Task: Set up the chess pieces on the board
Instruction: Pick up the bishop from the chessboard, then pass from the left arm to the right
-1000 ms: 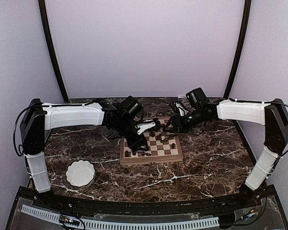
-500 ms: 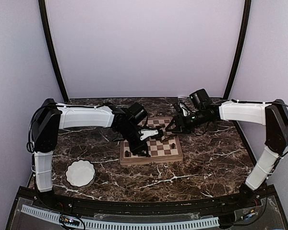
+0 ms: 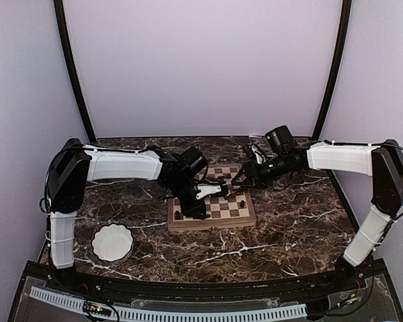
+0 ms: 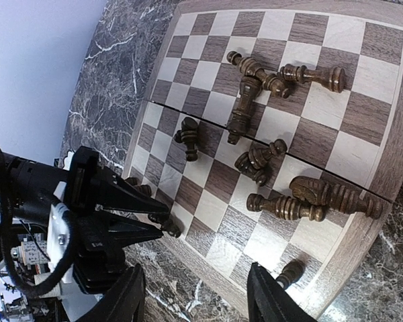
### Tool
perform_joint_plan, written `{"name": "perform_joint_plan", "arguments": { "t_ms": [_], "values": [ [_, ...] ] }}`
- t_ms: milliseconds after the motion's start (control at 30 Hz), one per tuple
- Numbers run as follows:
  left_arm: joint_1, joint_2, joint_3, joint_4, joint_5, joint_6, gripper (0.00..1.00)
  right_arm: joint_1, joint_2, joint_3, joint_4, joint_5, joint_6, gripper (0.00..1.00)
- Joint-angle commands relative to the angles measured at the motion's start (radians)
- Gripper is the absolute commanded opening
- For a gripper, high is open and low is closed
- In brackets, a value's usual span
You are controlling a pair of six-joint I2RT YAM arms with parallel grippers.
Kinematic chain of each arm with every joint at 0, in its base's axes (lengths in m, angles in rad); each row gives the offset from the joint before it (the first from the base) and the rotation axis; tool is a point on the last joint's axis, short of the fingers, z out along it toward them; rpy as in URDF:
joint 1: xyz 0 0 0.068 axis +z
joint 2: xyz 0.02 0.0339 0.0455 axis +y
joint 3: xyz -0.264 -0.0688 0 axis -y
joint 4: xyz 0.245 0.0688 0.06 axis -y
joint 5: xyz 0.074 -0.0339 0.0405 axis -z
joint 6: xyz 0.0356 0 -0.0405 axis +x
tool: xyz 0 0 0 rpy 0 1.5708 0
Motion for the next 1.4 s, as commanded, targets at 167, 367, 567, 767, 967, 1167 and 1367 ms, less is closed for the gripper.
{"name": "perform_joint_plan", "arguments": {
  "t_ms": [167,367,567,767,967,1167,1367],
  "values": [
    [0.003,0.015,-0.001,-0.017,0.000,0.026,0.22,-0.022,-0.037,-0.027,0.058,-0.024,0.023,0.53],
    [0.002,0.024,0.021,-0.019,0.017,0.016,0.08,-0.033,-0.036,-0.028,0.060,-0.025,0.024,0.53],
    [0.029,-0.033,0.055,-0.013,0.073,-0.099,0.03,-0.053,-0.081,-0.017,0.030,0.003,0.018,0.53],
    [0.069,-0.174,-0.015,0.155,0.185,-0.251,0.04,-0.050,-0.134,0.018,-0.042,0.021,0.012,0.53],
    [0.070,-0.249,-0.089,0.363,0.189,-0.315,0.05,-0.001,-0.065,0.176,-0.227,-0.067,-0.029,0.53],
    [0.056,-0.254,-0.106,0.445,0.218,-0.323,0.05,0.030,-0.001,0.308,-0.286,-0.109,-0.003,0.53],
    [0.048,-0.254,-0.104,0.474,0.227,-0.326,0.05,0.050,0.060,0.362,-0.326,-0.140,0.001,0.53]
  ]
}}
